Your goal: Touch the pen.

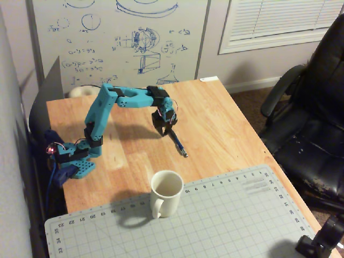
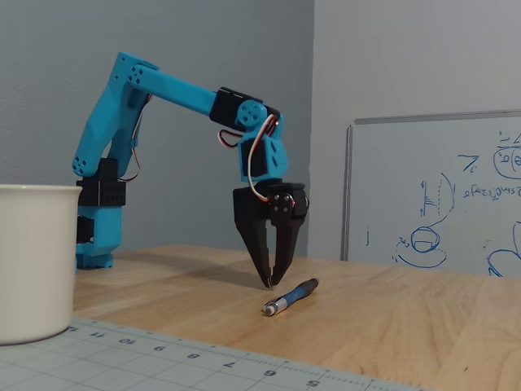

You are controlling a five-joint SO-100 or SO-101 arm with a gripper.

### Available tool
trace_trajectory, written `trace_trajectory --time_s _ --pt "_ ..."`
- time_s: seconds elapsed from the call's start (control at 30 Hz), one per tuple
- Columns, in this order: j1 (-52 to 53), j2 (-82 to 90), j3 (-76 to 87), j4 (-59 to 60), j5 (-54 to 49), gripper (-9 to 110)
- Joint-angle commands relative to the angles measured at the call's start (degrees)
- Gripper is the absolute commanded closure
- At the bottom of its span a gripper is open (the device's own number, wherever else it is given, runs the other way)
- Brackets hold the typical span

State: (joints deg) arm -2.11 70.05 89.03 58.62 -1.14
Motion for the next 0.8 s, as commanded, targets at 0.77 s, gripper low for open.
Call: trace_trajectory --time_s 0.77 --pt "0.18 -6.15 -23.47 -0.09 0.09 101"
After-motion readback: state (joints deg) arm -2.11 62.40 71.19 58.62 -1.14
